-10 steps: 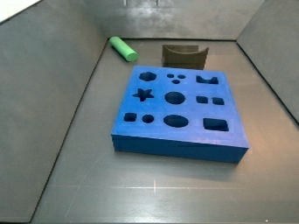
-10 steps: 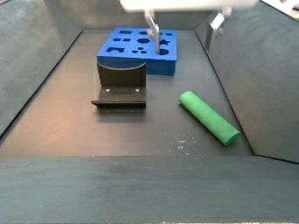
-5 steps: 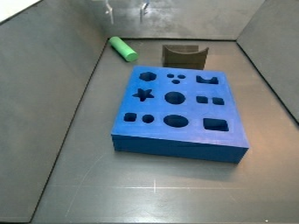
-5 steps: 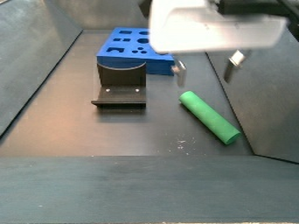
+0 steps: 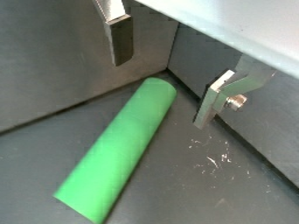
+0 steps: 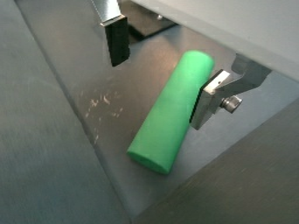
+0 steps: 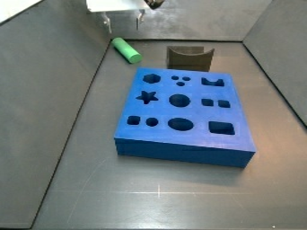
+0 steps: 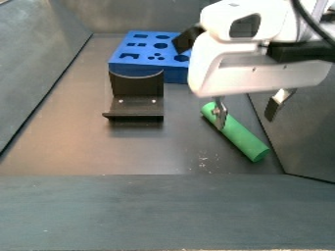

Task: Pick up the oval object. Move up. Place the oval object on the fixture. Regrasp the oval object. Move to above the board. Insert the oval object.
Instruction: Pick up the oval object.

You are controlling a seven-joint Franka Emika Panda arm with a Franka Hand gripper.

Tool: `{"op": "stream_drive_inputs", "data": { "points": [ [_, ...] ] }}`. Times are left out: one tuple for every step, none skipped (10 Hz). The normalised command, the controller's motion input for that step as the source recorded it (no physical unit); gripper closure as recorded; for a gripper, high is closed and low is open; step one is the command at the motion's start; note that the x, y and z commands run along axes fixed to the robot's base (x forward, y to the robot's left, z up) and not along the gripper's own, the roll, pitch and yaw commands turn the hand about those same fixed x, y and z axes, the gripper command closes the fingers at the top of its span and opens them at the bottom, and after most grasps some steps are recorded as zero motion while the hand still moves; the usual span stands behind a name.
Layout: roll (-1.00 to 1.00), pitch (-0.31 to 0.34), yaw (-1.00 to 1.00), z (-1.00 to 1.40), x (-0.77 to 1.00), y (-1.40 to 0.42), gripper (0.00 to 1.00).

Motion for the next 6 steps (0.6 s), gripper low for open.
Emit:
{"op": "stream_drive_inputs", "data": {
  "points": [
    [-0.03, 0.000, 0.13, -0.84, 0.01, 0.13, 0.00],
    [-0.06, 0.000, 0.14, -0.89, 0.14, 0.09, 0.00],
    [-0.06, 0.000, 0.13, -0.93, 0.18, 0.10, 0.00],
    [-0.06, 0.000, 0.10, -0.97, 0.09, 0.09, 0.00],
    [-0.08, 0.000, 0.12, -0.98, 0.27, 0.12, 0.00],
    [-0.08, 0.017, 0.04, -0.99, 0.21, 0.08, 0.00]
  ]
}}
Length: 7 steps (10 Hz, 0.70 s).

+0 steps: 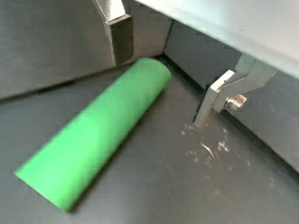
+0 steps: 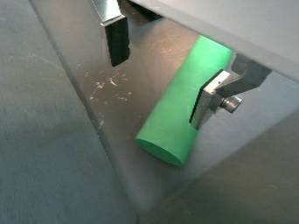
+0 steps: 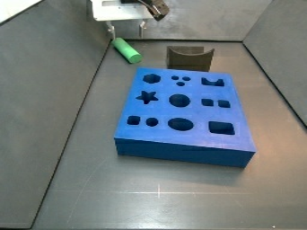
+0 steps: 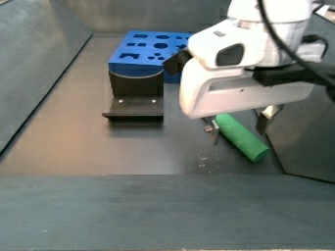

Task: Pick up the oval object. Move up. Place the oval object on the fixture. Regrasp the oval object. Move to above the board. Insert the oval object.
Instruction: Pick up the oval object.

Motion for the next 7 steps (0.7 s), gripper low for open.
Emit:
{"op": "stream_drive_inputs", "data": {
  "points": [
    [-0.08, 0.019, 0.05, -0.99, 0.25, 0.08, 0.00],
    [-0.07, 0.000, 0.05, -1.00, 0.18, 0.06, 0.00],
    [-0.08, 0.000, 0.06, -1.00, 0.26, 0.06, 0.00],
    [-0.07, 0.000, 0.04, -1.00, 0.18, 0.04, 0.00],
    [-0.07, 0.000, 0.02, -1.00, 0.10, 0.04, 0.00],
    [-0.08, 0.001, 0.05, -0.91, 0.25, 0.09, 0.00],
    [-0.07, 0.000, 0.00, -0.81, 0.08, 0.09, 0.00]
  ]
}}
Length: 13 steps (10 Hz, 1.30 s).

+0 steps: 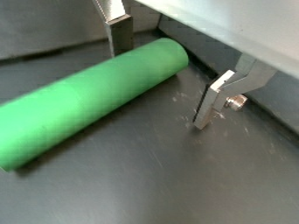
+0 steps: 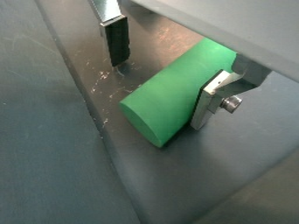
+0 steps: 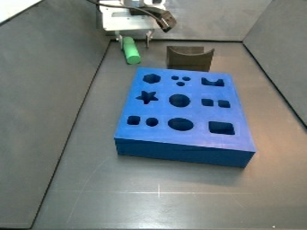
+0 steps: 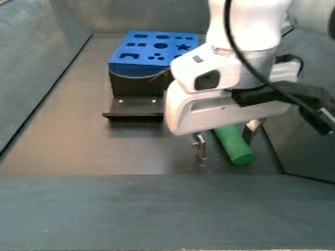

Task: Pick up the oval object. Move up. Place the oval object on the fixture. Regrasp the oval object. Move to above the board. Insert the oval object.
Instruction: Pick up the oval object.

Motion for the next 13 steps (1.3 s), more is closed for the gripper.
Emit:
{"op": "stream_drive_inputs", "data": {
  "points": [
    [-0.03, 0.000, 0.00, 0.00, 0.00, 0.05, 0.00],
    [0.04, 0.000, 0.00, 0.00, 0.00, -0.04, 0.00],
    [-0.01, 0.000, 0.00, 0.00, 0.00, 0.00, 0.00],
    [0.00, 0.000, 0.00, 0.00, 0.00, 0.00, 1.00],
    [0.00, 0.000, 0.00, 0.00, 0.00, 0.00, 1.00],
    [0.00, 0.000, 0.00, 0.00, 0.00, 0.00, 1.00],
    [0.00, 0.000, 0.00, 0.00, 0.00, 0.00, 1.00],
    [0.00, 0.000, 0.00, 0.00, 0.00, 0.00, 1.00],
    [0.00, 0.000, 0.00, 0.00, 0.00, 0.00, 1.00],
    [0.00, 0.000, 0.00, 0.00, 0.00, 0.00, 1.00],
    [0.00, 0.000, 0.00, 0.00, 0.00, 0.00, 1.00],
    [0.00, 0.000, 0.00, 0.00, 0.00, 0.00, 1.00],
    [0.00, 0.000, 0.00, 0.00, 0.00, 0.00, 1.00]
  ]
}}
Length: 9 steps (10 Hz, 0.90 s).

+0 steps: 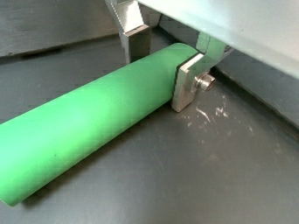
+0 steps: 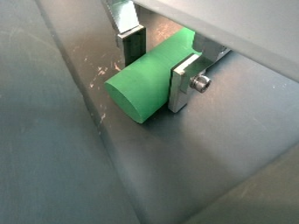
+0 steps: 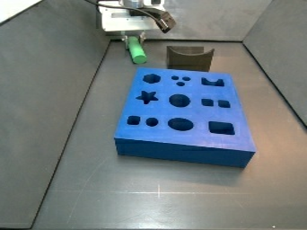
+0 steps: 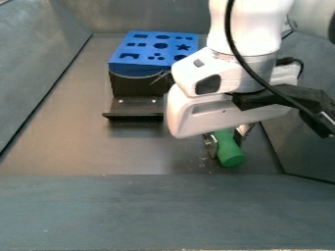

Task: Pick up the oval object. Move up. Place the oval object on the fixture. Regrasp the oval object. Move to above the board. Insert the oval object.
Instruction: Pick up the oval object, then move up.

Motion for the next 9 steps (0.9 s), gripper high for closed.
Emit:
{"op": "stream_drive_inputs", "data": {
  "points": [
    [0.00, 0.000, 0.00, 0.00, 0.00, 0.00, 1.00],
    [0.00, 0.000, 0.00, 0.00, 0.00, 0.00, 1.00],
    [0.00, 0.000, 0.00, 0.00, 0.00, 0.00, 1.00],
    [0.00, 0.000, 0.00, 0.83, 0.00, 0.00, 1.00],
    [0.00, 0.017, 0.05, 0.76, 0.01, -0.07, 1.00],
    [0.01, 0.025, 0.04, 0.69, 0.00, -0.05, 1.00],
    [0.06, 0.048, 0.02, 0.47, -0.01, -0.02, 1.00],
    [0.07, 0.060, 0.01, 0.37, -0.01, -0.01, 1.00],
    [0.10, 0.080, 0.00, 0.20, -0.01, -0.01, 1.00]
  ]
}}
